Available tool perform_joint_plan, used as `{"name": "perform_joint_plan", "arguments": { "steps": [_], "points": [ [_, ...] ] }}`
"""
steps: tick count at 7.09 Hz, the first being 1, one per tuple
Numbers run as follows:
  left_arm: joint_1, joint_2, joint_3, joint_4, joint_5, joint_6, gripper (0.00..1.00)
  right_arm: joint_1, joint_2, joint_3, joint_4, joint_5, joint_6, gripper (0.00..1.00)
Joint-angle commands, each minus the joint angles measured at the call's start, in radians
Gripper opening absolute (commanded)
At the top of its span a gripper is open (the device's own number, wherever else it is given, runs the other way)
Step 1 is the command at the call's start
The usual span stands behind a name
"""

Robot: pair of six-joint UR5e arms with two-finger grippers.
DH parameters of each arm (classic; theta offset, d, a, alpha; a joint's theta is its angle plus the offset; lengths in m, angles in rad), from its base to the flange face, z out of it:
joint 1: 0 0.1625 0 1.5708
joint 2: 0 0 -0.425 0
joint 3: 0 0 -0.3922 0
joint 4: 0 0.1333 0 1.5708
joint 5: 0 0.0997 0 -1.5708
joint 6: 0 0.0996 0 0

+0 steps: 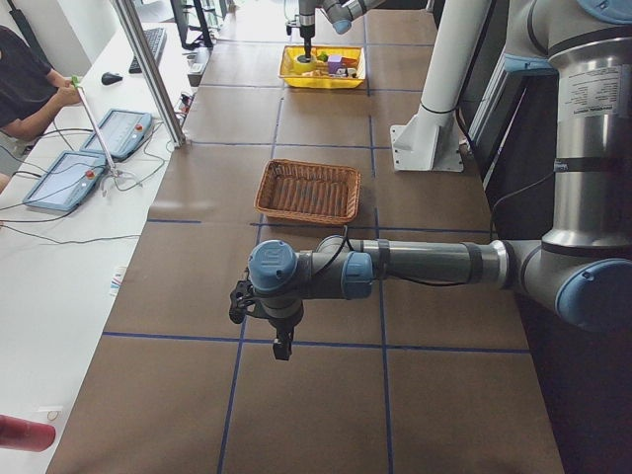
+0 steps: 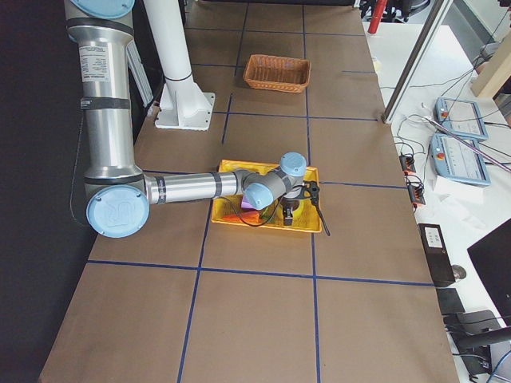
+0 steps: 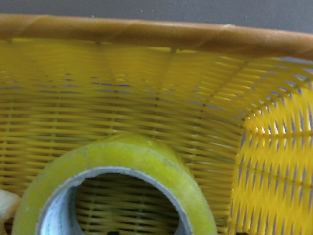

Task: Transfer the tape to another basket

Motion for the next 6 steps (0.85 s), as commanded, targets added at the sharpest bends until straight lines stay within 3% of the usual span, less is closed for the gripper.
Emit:
{"name": "perform_joint_plan", "arguments": {
  "steps": [1,2,6],
  "points": [
    [0.0,0.0,0.0,0.001,0.0,0.0,1.0,0.002,0.001,0.006,0.0,-0.003,-0.009,0.11],
    [0.0,0.0,0.0,0.001,0.0,0.0,1.0,0.011,0.0,0.014,0.0,-0.001,-0.009,0.02],
    [0.0,-0.003,-0.007,0.0,-0.002,-0.029,1.0,0.159,-0.019,0.133,0.0,0.078,-0.004,0.0]
  ]
}}
